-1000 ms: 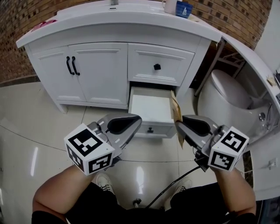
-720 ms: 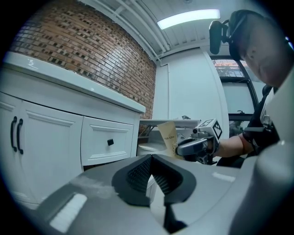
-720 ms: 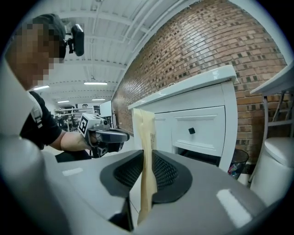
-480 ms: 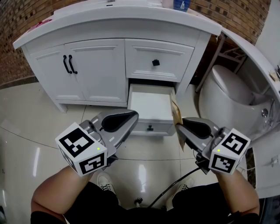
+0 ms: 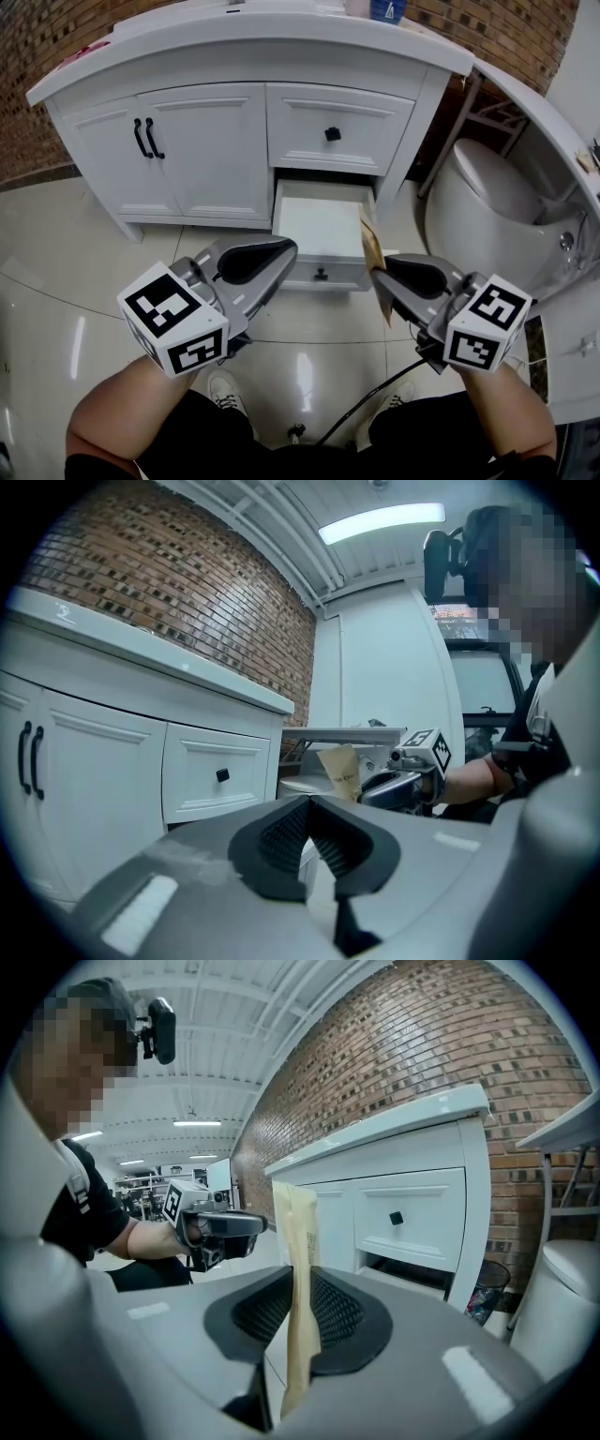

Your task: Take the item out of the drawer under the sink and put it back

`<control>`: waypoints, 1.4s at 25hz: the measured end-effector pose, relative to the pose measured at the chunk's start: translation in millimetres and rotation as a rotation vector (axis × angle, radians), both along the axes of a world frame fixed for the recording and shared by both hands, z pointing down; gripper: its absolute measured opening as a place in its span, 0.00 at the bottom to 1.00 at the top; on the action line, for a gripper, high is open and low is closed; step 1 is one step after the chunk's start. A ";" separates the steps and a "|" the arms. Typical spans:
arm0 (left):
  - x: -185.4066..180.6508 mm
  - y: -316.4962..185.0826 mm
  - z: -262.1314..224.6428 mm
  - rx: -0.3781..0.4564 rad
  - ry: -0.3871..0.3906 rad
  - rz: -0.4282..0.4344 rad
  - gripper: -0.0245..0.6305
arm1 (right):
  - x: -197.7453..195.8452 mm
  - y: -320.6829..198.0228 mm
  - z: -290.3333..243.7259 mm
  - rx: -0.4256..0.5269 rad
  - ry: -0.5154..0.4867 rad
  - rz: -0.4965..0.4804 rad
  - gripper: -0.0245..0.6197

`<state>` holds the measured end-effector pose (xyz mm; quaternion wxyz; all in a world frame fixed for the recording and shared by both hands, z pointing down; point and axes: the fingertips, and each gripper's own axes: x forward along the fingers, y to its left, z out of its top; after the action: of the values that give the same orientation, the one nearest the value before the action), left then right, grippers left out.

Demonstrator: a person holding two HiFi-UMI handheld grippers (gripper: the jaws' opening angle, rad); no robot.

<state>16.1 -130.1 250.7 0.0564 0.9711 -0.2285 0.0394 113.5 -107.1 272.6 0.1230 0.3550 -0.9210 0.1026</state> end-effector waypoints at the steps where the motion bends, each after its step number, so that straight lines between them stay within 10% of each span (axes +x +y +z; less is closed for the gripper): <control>1: 0.4 0.7 -0.3 0.001 -0.001 0.002 0.05 | -0.7 0.2 0.4 -0.001 0.002 -0.002 0.14; 35: 0.4 -3.3 4.8 -0.007 -0.022 -0.021 0.05 | -8.7 -5.7 12.2 -0.008 0.044 -0.017 0.14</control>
<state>16.5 -133.4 255.5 0.0578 0.9680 -0.2390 0.0503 104.7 -112.8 284.8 0.1454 0.3490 -0.9206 0.0972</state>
